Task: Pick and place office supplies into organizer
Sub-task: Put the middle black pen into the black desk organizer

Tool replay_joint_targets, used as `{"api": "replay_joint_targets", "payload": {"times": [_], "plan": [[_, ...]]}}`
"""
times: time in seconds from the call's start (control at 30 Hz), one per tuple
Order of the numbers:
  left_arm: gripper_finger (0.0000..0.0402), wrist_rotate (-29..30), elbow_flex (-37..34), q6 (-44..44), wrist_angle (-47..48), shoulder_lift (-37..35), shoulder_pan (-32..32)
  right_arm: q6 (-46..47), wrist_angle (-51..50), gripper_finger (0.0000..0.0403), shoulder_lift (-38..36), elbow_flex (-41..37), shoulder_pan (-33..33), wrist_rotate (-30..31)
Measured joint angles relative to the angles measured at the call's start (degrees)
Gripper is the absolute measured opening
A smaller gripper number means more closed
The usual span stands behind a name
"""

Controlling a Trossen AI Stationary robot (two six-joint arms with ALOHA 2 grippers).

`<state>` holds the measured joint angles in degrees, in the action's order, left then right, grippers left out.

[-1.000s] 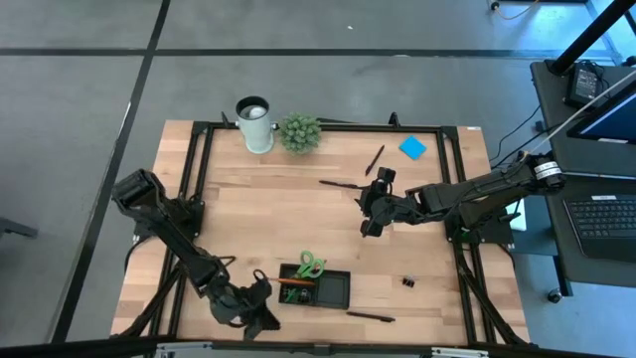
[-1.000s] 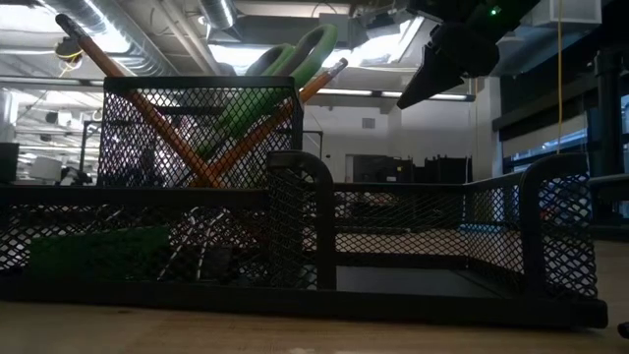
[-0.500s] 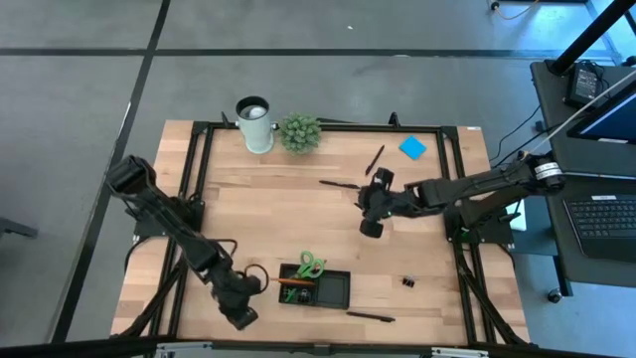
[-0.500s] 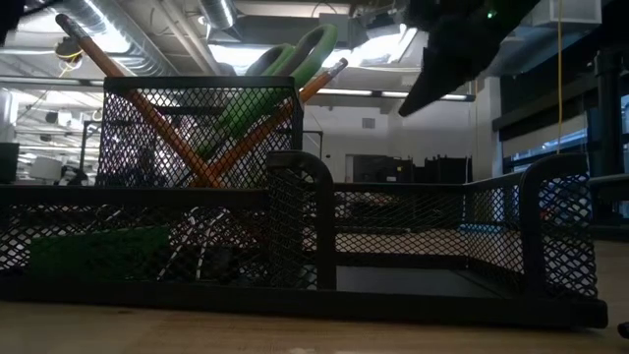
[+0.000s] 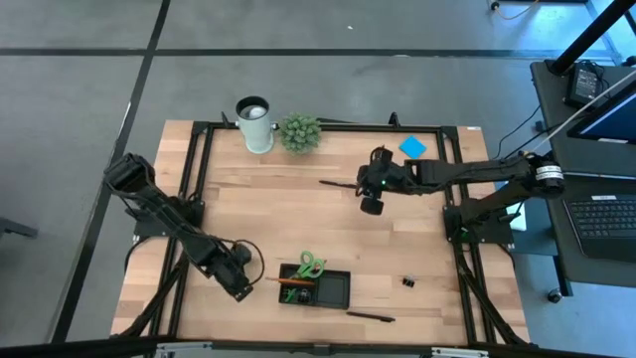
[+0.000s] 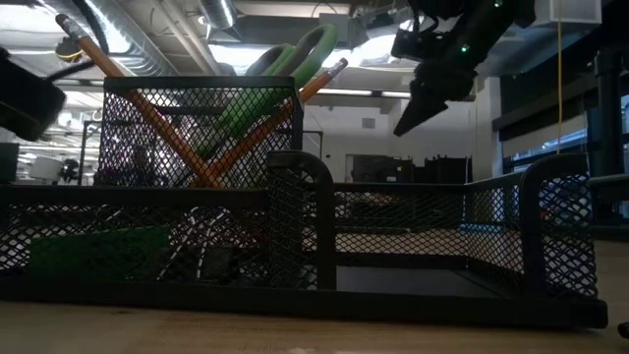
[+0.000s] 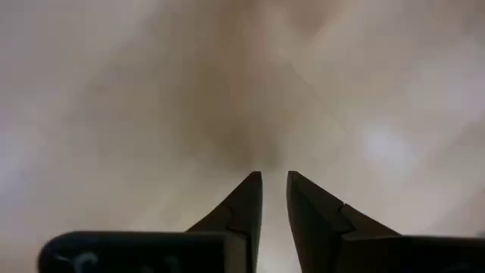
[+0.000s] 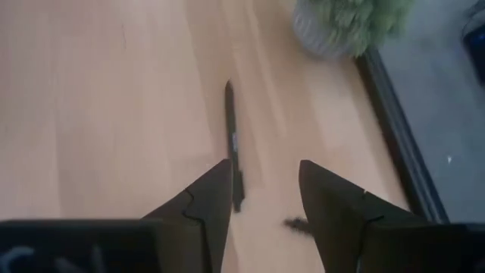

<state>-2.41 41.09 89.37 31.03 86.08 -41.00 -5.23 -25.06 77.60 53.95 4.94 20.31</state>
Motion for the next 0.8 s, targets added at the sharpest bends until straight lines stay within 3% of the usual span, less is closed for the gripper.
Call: {"api": "replay_joint_targets", "payload": {"times": [0.2,0.43,0.6,0.8], "plan": [[0.0100,-0.9,-3.7,-4.4,-3.5,-0.4,4.2,-5.4,2.8,0.0156,0.1,0.0,1.5,-1.2],[0.0119,-1.1,-5.2,-9.8,-4.2,-0.6,8.4,-13.3,3.8,0.0156,3.4,-2.5,6.5,-12.7],[0.0112,0.6,-5.4,-13.4,-5.1,-0.6,9.4,-17.1,8.4,0.0156,6.8,-7.9,9.1,-12.9],[0.0106,7.1,-5.4,-13.7,-6.4,-0.4,9.6,-17.1,18.5,0.0156,11.7,-12.5,10.1,-13.1]]}}
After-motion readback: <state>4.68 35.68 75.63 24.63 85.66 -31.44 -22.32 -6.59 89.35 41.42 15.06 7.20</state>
